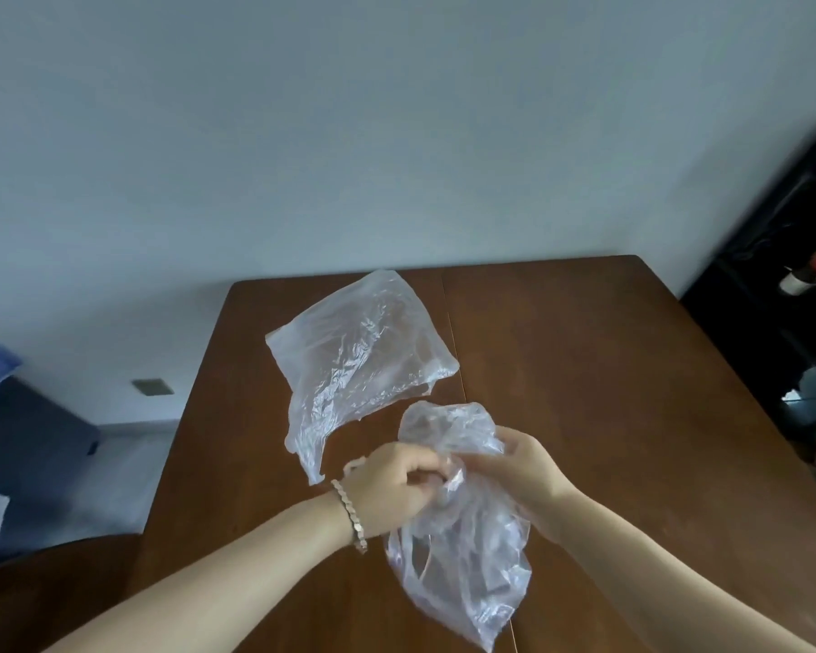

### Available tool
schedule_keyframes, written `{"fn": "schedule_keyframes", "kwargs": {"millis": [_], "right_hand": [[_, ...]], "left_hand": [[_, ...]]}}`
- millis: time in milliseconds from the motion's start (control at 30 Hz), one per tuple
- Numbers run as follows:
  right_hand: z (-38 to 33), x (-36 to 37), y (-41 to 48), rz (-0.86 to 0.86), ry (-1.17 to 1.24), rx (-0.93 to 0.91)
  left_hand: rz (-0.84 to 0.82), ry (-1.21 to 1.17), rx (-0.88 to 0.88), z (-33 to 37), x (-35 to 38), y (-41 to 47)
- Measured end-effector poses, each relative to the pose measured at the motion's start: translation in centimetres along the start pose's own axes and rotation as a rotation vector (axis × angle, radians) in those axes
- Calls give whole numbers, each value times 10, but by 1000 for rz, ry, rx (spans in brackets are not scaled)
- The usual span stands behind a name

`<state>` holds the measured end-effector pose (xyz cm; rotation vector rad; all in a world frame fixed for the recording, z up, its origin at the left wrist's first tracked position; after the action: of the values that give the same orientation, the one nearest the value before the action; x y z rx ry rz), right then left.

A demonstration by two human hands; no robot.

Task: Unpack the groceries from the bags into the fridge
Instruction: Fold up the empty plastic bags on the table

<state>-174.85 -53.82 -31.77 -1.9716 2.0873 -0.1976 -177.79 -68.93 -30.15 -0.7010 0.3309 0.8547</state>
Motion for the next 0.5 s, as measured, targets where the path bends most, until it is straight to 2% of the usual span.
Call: {"fn": "schedule_keyframes", "kwargs": {"millis": [67, 100, 133, 167, 233, 300, 367, 400, 500], "right_hand": [[4, -16, 12, 95, -129, -66], [6, -22, 15, 129, -181, -87], [7, -28, 16, 154, -227, -94], [10, -32, 17, 167, -256, -101], [18, -37, 13, 186, -276, -96], [28, -42, 8, 211, -269, -59], [39, -49, 2, 251, -292, -17], [42, -55, 0, 288, -313, 9], [39, -77, -4, 490, -345, 63]], "left_hand": [[408, 43, 42, -17, -32, 23], [594, 96, -15, -31, -47, 36], [726, 176, -169, -46, -60, 49], [758, 243, -393, -64, -71, 62], [651, 159, -791, -95, -82, 80], [562, -198, -938, -111, -85, 88], [543, -574, -933, -120, -83, 95], [543, -540, -887, -120, -82, 97], [548, -125, -659, -94, -74, 94]]}}
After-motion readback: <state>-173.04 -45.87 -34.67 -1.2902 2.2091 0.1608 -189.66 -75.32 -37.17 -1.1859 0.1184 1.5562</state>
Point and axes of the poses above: each hand's wrist, its own y-axis towards the middle knuckle, its own x-axis out of the palm, z = x × y, the point moved 4 cm from there along y, towards the middle knuckle, and after that the axes turned 15 degrees about -x, right-handed, at the moved point
